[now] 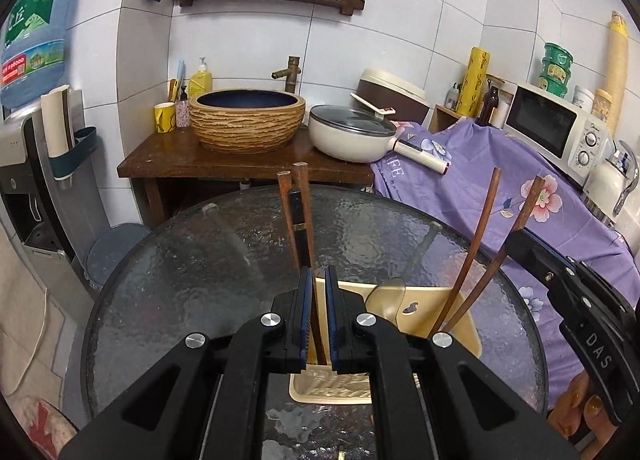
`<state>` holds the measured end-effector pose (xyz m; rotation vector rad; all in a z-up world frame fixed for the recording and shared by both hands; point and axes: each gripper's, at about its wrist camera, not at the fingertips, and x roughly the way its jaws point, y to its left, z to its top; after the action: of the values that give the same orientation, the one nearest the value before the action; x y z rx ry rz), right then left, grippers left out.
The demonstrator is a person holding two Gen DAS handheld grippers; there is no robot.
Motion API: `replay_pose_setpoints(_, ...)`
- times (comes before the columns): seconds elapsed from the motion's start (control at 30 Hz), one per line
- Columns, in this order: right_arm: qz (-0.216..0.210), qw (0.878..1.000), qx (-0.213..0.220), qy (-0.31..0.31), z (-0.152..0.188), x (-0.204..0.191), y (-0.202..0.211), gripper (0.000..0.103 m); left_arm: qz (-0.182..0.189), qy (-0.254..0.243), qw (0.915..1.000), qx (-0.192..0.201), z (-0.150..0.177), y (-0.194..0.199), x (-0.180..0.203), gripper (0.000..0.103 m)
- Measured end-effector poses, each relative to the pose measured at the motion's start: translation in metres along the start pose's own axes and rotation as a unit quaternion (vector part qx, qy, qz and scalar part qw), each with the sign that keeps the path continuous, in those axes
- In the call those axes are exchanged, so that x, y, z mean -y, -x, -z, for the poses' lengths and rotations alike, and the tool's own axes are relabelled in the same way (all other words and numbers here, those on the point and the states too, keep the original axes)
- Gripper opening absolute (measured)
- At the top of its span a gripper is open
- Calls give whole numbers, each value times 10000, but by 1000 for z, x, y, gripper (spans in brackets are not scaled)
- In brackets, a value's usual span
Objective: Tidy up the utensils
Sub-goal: 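Open both tools to release the chopsticks inside the holder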
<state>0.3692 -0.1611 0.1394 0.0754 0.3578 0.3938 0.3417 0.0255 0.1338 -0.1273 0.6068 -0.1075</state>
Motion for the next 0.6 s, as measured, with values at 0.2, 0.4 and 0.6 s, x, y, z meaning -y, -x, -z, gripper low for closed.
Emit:
replay_pose_setpoints(0.2, 78, 9998, 127, 145, 5, -2, 8, 25, -40, -165, 9996, 242, 9, 15, 6, 42)
replay_pose_setpoints(0.4, -16, 9990, 346, 292, 22, -10, 37, 48, -30, -349, 9980, 534, 41, 40, 11, 70)
replay_pose_setpoints(0.6, -61, 9980, -230, 588, 65, -19, 48, 55, -43, -495, 9987, -104, 91, 30, 5, 72)
